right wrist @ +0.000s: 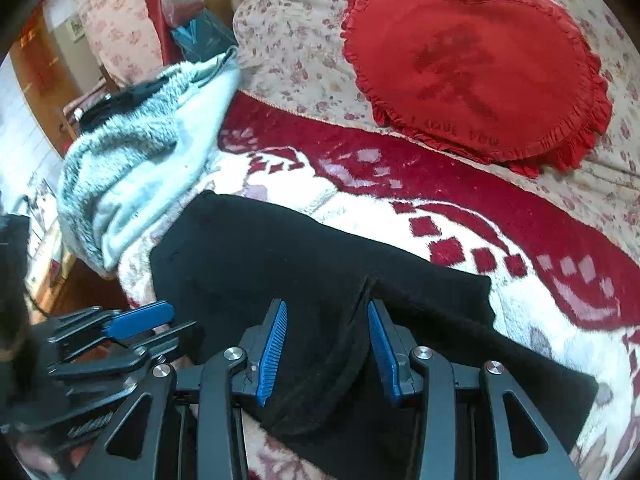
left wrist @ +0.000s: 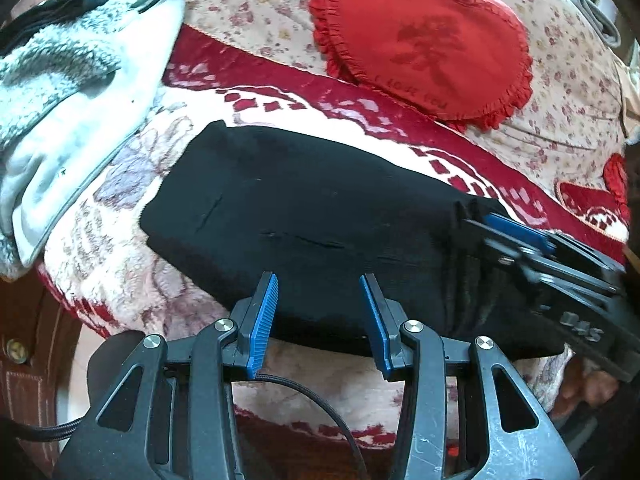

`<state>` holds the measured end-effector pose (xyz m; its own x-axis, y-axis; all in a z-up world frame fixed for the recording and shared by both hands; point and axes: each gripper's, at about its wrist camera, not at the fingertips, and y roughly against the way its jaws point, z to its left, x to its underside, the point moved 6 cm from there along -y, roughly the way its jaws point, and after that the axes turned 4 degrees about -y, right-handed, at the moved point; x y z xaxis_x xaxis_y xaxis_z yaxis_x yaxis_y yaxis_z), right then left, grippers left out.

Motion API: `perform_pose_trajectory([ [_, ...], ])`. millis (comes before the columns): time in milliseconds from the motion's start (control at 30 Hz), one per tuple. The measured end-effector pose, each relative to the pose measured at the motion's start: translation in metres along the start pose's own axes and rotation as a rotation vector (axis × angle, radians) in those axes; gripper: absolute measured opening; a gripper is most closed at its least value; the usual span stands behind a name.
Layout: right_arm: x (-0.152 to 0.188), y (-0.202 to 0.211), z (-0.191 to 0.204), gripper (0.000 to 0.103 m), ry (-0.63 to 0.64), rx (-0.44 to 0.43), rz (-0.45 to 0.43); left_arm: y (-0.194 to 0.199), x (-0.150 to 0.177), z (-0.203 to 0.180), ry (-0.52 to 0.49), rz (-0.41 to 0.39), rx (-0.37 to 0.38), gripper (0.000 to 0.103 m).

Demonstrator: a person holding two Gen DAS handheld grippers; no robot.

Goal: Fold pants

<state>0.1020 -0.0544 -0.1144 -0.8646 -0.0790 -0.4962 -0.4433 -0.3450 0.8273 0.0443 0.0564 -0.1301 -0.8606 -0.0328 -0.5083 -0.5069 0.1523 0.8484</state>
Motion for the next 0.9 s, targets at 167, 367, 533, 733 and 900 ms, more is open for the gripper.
perform_pose_trajectory([
  [167,0.013,-0.009,-0.007,0.041,-0.005,0.001,0.041,0.0,0.0,0.011,0.029,-0.003,-0.009,0.041],
  [367,0.008,-0.01,0.005,0.043,0.029,0.002,0.041,0.002,0.0,0.02,0.06,-0.006,-0.004,0.044],
  [533,-0.012,-0.01,0.023,0.046,0.066,-0.023,0.017,0.005,0.001,0.038,0.125,-0.014,0.003,0.054],
  [733,-0.024,-0.029,0.044,0.048,0.104,-0.047,0.047,0.004,0.007,0.056,0.163,-0.002,-0.014,0.054],
  [900,-0.03,-0.042,0.058,0.048,0.141,-0.054,0.071,0.001,0.007,0.067,0.206,0.005,-0.002,0.054],
])
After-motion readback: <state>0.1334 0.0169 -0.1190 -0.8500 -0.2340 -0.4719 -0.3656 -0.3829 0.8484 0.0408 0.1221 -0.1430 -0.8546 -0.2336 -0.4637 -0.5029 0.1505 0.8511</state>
